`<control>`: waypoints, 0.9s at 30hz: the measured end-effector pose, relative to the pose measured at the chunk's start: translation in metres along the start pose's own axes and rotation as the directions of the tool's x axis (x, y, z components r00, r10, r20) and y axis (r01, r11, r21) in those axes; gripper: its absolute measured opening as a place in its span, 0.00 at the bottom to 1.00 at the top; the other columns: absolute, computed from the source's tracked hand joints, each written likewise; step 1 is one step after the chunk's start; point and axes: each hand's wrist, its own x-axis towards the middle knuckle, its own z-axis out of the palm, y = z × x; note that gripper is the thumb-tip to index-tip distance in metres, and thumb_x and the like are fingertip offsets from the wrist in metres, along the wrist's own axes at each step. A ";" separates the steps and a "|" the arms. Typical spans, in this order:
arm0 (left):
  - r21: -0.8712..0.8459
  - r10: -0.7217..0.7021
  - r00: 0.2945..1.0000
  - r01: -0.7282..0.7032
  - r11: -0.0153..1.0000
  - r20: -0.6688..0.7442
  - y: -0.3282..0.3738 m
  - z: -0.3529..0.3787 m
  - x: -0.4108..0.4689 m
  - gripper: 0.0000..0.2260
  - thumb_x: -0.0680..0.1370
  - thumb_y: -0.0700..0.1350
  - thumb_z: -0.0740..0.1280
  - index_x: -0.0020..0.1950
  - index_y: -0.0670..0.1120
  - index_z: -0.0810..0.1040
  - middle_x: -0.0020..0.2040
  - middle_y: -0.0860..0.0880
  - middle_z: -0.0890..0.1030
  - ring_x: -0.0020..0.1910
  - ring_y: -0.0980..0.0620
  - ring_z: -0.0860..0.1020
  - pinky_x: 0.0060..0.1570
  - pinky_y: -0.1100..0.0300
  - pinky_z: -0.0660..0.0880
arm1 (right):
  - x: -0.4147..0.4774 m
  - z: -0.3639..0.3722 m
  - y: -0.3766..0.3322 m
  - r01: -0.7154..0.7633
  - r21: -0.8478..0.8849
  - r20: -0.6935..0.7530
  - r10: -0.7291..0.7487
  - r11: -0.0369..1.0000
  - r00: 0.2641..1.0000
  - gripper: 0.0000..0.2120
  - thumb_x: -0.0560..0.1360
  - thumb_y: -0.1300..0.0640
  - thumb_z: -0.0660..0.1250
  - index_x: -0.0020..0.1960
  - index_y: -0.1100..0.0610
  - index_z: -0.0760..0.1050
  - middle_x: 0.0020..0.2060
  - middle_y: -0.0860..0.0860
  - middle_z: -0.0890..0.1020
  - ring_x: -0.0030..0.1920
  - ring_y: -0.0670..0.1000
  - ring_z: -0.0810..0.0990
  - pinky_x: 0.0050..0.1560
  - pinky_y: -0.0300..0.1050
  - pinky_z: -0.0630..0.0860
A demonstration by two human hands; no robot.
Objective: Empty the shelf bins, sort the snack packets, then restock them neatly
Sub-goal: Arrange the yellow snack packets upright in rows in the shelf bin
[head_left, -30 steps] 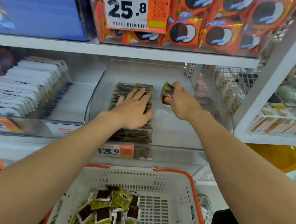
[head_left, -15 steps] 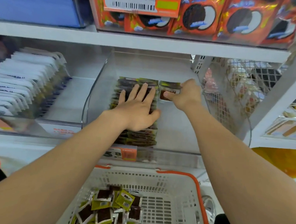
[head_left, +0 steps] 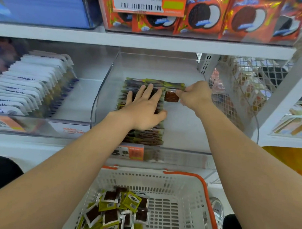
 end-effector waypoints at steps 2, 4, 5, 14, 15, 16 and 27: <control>-0.004 -0.010 1.000 0.010 1.000 -0.008 0.000 -0.001 -0.001 0.37 0.83 0.66 0.54 0.86 0.55 0.40 0.85 0.47 0.36 0.83 0.42 0.34 0.80 0.39 0.36 | 0.000 -0.002 0.000 -0.049 0.103 0.052 0.043 0.994 0.998 0.17 0.65 0.53 0.80 0.45 0.66 0.84 0.41 0.60 0.87 0.45 0.59 0.88 0.49 0.61 0.85; -0.009 -0.019 1.000 0.019 1.000 -0.002 -0.001 -0.003 -0.003 0.37 0.83 0.66 0.55 0.86 0.54 0.42 0.85 0.46 0.36 0.83 0.41 0.35 0.81 0.40 0.37 | 0.000 -0.005 0.002 -0.114 0.220 0.113 0.091 0.969 0.989 0.16 0.59 0.55 0.77 0.42 0.65 0.81 0.36 0.59 0.83 0.39 0.57 0.86 0.48 0.69 0.83; -0.010 -0.013 1.000 0.013 1.000 -0.002 0.000 -0.004 -0.004 0.37 0.83 0.66 0.55 0.86 0.54 0.42 0.85 0.45 0.37 0.83 0.41 0.35 0.81 0.40 0.37 | 0.001 -0.008 0.001 -0.126 0.244 0.138 0.094 0.961 0.986 0.16 0.58 0.56 0.76 0.43 0.62 0.79 0.35 0.58 0.80 0.36 0.57 0.83 0.47 0.71 0.83; -0.109 0.148 0.980 -0.163 0.980 -0.135 0.007 -0.014 -0.028 0.31 0.84 0.53 0.64 0.84 0.45 0.58 0.83 0.42 0.60 0.83 0.41 0.56 0.81 0.48 0.56 | -0.027 -0.016 -0.012 0.026 -0.051 0.076 -0.022 0.998 0.997 0.18 0.72 0.57 0.72 0.33 0.57 0.63 0.29 0.54 0.68 0.31 0.54 0.69 0.30 0.41 0.68; -0.124 0.171 0.969 -0.194 0.973 -0.177 0.007 -0.015 -0.034 0.29 0.84 0.51 0.65 0.83 0.45 0.62 0.80 0.43 0.65 0.81 0.42 0.61 0.80 0.49 0.60 | -0.033 -0.020 -0.013 0.093 -0.143 0.037 -0.088 0.985 0.995 0.20 0.75 0.58 0.70 0.32 0.57 0.61 0.27 0.53 0.67 0.28 0.54 0.67 0.26 0.39 0.64; -0.139 0.184 0.954 -0.221 0.965 -0.237 0.008 -0.016 -0.042 0.26 0.83 0.50 0.65 0.81 0.46 0.67 0.77 0.45 0.69 0.77 0.44 0.66 0.77 0.50 0.64 | -0.041 -0.024 -0.017 0.170 -0.226 0.016 -0.171 0.959 0.985 0.20 0.77 0.58 0.68 0.31 0.59 0.63 0.27 0.54 0.69 0.27 0.54 0.68 0.23 0.39 0.65; 0.022 0.290 0.809 -0.326 0.945 -0.512 0.001 0.065 -0.175 0.06 0.73 0.51 0.61 0.39 0.52 0.73 0.34 0.53 0.77 0.33 0.45 0.78 0.30 0.54 0.73 | -0.218 -0.047 -0.021 0.447 -0.106 0.795 -0.195 0.888 0.575 0.14 0.76 0.67 0.60 0.43 0.61 0.84 0.35 0.55 0.87 0.32 0.52 0.85 0.33 0.45 0.81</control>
